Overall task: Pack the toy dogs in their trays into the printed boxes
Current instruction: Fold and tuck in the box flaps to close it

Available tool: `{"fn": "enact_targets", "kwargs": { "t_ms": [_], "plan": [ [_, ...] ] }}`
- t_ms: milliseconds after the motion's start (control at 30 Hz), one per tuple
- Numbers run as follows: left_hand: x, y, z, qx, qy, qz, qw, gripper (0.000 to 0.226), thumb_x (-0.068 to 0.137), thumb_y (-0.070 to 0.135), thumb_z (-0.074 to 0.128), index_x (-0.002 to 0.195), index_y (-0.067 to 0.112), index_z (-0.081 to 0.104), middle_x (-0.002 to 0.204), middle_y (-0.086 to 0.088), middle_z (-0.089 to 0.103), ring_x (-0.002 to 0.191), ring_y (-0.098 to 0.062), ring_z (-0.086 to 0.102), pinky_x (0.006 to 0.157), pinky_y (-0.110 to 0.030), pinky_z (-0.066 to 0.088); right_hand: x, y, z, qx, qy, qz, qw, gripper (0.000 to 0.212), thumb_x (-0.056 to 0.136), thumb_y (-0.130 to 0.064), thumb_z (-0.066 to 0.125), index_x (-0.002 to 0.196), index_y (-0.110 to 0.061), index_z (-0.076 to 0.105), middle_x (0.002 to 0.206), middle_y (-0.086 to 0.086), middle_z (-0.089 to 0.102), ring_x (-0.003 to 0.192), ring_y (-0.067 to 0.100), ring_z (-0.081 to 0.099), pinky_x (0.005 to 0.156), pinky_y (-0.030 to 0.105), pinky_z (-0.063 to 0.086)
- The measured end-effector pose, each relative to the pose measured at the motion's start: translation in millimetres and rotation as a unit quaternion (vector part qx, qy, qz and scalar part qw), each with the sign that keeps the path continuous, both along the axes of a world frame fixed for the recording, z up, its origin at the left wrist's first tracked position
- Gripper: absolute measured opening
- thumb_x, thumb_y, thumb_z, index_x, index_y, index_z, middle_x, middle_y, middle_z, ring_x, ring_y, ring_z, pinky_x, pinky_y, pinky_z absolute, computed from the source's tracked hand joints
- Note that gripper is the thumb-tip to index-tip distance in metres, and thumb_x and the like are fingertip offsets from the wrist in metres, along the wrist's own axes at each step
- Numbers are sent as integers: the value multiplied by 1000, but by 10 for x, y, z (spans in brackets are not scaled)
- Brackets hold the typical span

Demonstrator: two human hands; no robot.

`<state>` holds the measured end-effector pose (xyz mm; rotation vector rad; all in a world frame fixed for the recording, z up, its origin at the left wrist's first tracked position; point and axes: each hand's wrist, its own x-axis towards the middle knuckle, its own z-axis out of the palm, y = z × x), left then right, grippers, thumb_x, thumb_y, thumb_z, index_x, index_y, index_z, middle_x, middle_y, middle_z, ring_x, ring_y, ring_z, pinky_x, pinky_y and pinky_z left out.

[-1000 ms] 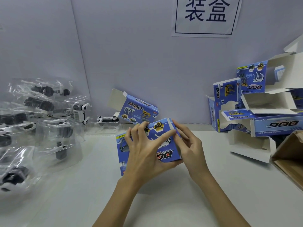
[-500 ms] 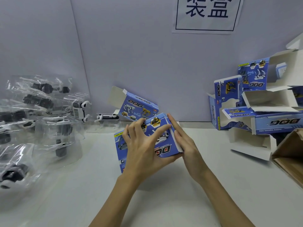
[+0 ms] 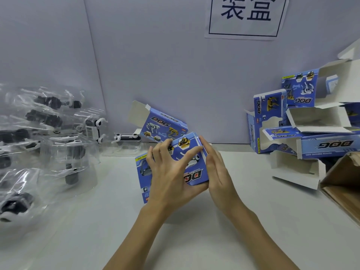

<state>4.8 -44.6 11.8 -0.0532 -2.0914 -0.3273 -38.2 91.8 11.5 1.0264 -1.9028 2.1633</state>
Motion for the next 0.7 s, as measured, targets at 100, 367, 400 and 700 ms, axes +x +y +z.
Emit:
{"fn": "enact_targets", "kwargs": {
  "t_ms": [100,367,400,700],
  "plan": [
    [-2,-5,0,4,-7,-4,1000,73,72,76,69,135,40,58,143,-18,43,138,-40,39,108,-66,32,16,-30,13,-17,-26,10,999,47,109,-35,38,155,-38,42,151,-6,55,136,16,58,91,28,60],
    [-12,12,-15,-1,-16,-5,1000,73,72,76,66,136,42,56,145,-17,43,139,-39,38,108,-66,33,73,-84,-4,-51,-45,-7,998,49,101,-46,41,150,-46,43,146,-15,58,137,12,58,87,25,61],
    [-10,14,-13,-4,-15,-2,1000,73,72,76,67,137,42,57,144,-17,43,139,-39,38,108,-67,33,72,-68,5,-43,-34,4,998,50,103,-45,41,152,-45,41,146,-20,56,138,10,55,88,23,59],
    [-19,-60,18,11,1,-9,1000,74,77,70,67,145,48,51,146,-14,41,138,-35,38,107,-60,34,98,-68,-37,-23,54,-56,997,63,100,-22,62,158,-25,39,156,-3,50,141,14,53,94,24,59]
  ]
}}
